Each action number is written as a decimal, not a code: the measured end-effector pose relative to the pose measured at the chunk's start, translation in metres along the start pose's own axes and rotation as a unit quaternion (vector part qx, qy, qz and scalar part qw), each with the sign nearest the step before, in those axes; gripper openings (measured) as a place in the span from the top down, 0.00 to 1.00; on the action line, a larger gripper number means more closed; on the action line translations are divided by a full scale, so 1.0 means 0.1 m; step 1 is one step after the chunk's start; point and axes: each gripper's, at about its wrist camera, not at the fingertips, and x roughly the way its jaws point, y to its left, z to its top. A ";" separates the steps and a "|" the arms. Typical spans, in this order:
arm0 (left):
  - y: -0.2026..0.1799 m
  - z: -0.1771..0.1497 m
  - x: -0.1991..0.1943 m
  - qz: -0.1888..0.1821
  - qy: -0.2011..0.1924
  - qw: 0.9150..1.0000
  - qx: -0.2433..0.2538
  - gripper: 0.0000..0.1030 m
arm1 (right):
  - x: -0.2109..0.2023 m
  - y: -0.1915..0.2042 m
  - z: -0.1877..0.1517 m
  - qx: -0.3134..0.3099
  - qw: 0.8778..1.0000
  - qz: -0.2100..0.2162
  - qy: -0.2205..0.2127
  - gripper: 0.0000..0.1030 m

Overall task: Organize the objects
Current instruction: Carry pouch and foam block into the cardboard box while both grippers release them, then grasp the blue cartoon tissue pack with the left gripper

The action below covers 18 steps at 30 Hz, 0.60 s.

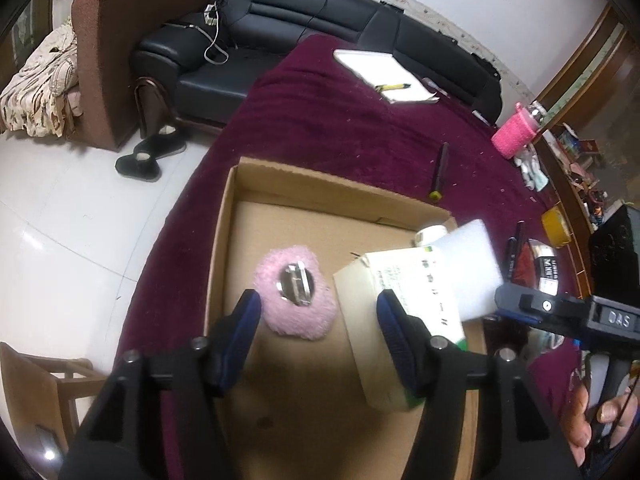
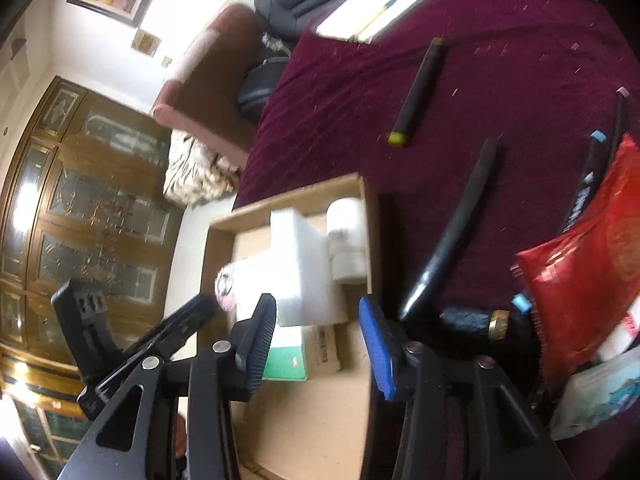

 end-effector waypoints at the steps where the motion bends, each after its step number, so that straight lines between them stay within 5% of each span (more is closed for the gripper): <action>1: -0.01 -0.01 -0.04 -0.001 -0.003 1.000 0.000 0.42 | -0.03 0.01 0.01 -0.002 1.000 0.001 -0.008 0.52; 6: -0.03 -0.10 -0.22 -0.013 -0.013 1.000 -0.004 0.41 | -0.11 0.02 0.04 0.005 0.999 -0.002 -0.048 0.53; 18: -0.09 -0.31 -0.41 -0.011 -0.017 1.000 -0.005 0.41 | 0.18 0.49 -0.17 -0.055 0.995 0.087 0.004 0.52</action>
